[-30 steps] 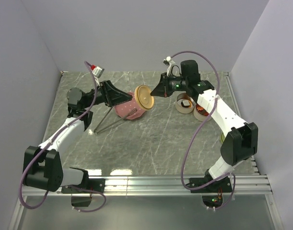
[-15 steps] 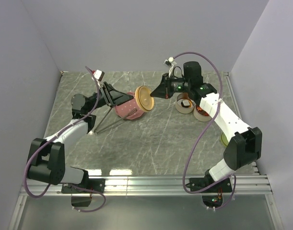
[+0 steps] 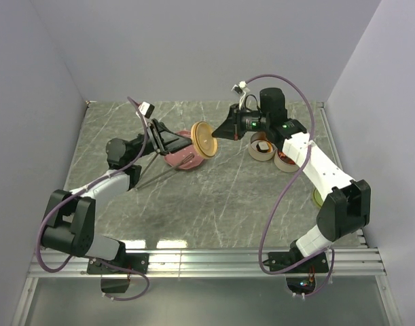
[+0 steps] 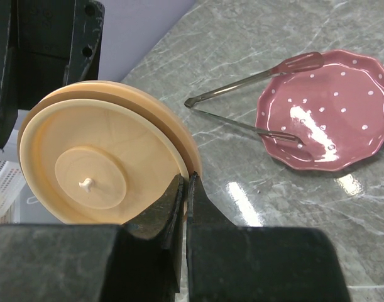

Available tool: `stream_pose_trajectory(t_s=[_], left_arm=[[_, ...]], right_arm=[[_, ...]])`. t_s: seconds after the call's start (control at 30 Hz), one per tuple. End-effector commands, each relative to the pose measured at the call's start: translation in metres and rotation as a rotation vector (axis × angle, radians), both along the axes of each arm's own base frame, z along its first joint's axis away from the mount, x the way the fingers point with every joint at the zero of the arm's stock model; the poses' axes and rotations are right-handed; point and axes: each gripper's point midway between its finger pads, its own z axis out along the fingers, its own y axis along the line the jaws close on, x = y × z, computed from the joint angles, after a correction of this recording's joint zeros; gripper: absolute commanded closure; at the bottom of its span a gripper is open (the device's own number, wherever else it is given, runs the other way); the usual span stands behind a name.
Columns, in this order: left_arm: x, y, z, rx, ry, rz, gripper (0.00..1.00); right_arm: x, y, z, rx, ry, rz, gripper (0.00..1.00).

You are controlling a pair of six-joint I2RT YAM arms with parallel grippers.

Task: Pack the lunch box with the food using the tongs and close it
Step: Pass the lid of the lunch box from the right arm to the left

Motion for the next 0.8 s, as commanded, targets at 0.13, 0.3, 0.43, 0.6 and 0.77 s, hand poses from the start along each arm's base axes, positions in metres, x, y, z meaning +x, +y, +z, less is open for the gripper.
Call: stream_pose_trajectory(t_s=[0.13,0.3,0.43,0.6,0.77], left_arm=[[-0.007,-0.003,0.029,-0.061,-0.11,-0.01,0.59],[-0.015,-0.01,0.036,-0.068,-0.17,-0.049,0.62],[-0.013,-0.013,0.035,-0.063,-0.169,-0.057,0.65],[-0.002,-0.017,0.027,-0.036,-0.119,-0.038,0.72],[-0.001,-0.018,0.025,-0.027,-0.128,-0.039,0.83]], right_arm=[[-0.008,0.003,0.02,0.039,-0.067,0.026,1.0],[-0.007,0.004,0.016,0.031,-0.066,0.02,1.0],[-0.008,0.004,0.015,0.023,-0.076,0.011,1.0],[-0.007,0.002,0.015,0.01,-0.1,-0.012,1.0],[-0.008,0.001,0.014,0.006,-0.112,-0.025,1.0]])
